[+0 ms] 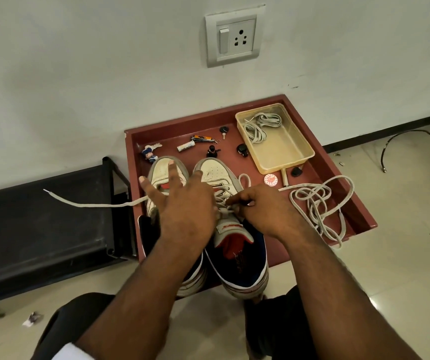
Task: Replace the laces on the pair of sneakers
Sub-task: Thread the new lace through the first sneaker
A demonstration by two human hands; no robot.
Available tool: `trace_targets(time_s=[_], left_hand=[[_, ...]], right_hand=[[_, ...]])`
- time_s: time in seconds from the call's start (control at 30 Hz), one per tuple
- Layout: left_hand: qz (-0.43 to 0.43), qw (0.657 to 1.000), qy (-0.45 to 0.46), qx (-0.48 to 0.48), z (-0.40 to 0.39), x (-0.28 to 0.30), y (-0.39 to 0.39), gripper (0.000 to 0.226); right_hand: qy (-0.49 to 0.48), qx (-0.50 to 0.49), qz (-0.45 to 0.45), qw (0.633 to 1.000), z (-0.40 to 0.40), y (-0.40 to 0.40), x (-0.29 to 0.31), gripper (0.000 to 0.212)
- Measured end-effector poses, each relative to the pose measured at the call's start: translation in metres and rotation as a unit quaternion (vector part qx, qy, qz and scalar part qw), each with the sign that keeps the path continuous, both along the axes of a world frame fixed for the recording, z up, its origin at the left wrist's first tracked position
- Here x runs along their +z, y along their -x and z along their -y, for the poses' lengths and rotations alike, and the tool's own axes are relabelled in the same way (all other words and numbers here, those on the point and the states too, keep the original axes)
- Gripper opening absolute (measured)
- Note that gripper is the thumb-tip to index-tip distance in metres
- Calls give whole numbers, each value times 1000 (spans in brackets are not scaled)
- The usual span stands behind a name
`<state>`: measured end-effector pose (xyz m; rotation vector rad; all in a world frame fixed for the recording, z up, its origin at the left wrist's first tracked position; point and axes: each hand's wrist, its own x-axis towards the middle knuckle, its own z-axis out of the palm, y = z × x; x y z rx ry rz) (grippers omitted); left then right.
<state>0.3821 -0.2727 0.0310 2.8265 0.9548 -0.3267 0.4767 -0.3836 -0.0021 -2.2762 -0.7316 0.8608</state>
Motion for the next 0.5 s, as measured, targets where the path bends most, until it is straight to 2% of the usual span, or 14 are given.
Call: trace_targets(time_s=[0.13,0.23,0.33,0.4,0.5], left_hand=[[91,991,-6,98,-68,15,21,10],[74,985,-38,151,-73,21,29,23],[24,999,-29,39,-26,15,13,46],[-10,999,-13,-28,0,3,4,41],[-33,999,-16,-27,10,-7,-1,34]], right_hand=[[-10,1,-6,1000,1,0,0,23],[-3,9,8,1000,0,0,-1,24],[9,9,17,1000,-1,-1,-1,25],[10,9,18,1000,-1,-1,0,26],[5,3,17,1000,-1,0,-2,27]])
